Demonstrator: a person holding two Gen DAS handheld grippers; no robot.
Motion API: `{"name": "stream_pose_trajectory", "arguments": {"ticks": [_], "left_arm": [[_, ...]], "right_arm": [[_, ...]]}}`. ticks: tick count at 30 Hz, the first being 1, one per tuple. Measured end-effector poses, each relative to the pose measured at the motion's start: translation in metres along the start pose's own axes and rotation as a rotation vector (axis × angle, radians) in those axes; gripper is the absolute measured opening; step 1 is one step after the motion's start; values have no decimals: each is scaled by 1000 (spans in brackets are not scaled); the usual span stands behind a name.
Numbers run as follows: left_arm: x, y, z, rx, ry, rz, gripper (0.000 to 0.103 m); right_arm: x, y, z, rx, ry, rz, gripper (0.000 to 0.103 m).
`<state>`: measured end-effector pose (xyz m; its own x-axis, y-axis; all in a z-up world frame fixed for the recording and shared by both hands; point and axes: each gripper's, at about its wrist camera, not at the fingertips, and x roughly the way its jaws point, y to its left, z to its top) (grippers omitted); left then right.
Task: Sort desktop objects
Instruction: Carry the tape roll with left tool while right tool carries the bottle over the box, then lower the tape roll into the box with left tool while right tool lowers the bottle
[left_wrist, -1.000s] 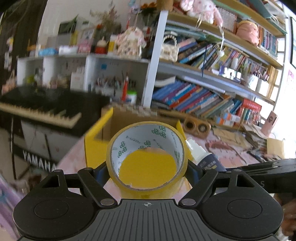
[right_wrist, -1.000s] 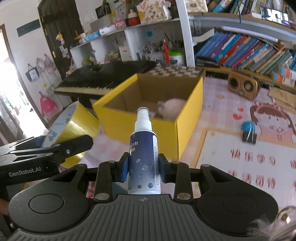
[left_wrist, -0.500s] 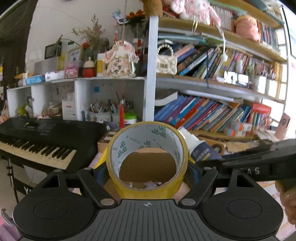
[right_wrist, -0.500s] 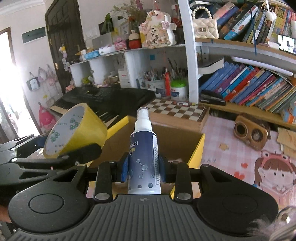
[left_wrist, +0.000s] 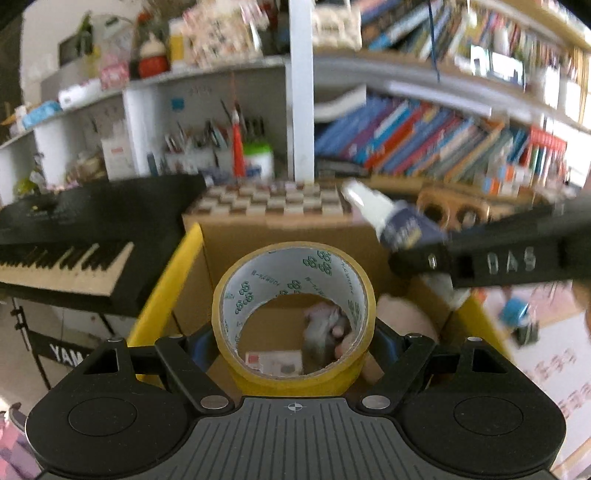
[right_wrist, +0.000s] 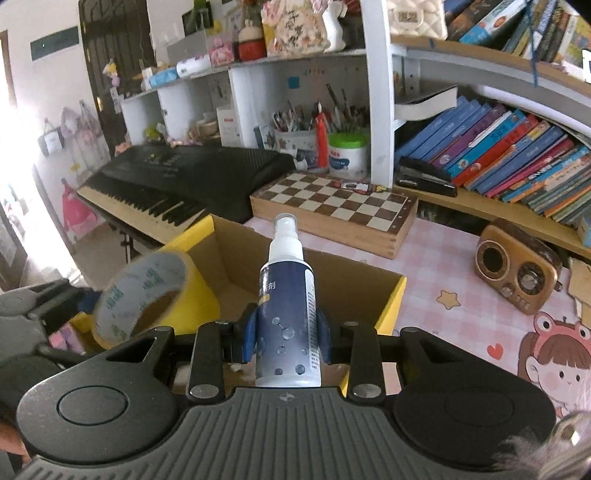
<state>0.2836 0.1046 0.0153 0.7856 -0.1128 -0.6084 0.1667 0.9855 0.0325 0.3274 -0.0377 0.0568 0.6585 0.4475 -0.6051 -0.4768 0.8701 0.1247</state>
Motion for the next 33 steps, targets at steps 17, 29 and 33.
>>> {"name": "stream_pose_trajectory", "arguments": {"ticks": [17, 29, 33], "left_arm": [[19, 2, -11, 12, 48, 51, 88], [-19, 14, -13, -58, -113, 141, 92], [-21, 22, -16, -111, -99, 156, 92]], "right_arm": [[84, 19, 16, -152, 244, 128, 30], [140, 18, 27, -181, 406, 136, 30], [147, 22, 31, -201, 421, 133, 30]]}}
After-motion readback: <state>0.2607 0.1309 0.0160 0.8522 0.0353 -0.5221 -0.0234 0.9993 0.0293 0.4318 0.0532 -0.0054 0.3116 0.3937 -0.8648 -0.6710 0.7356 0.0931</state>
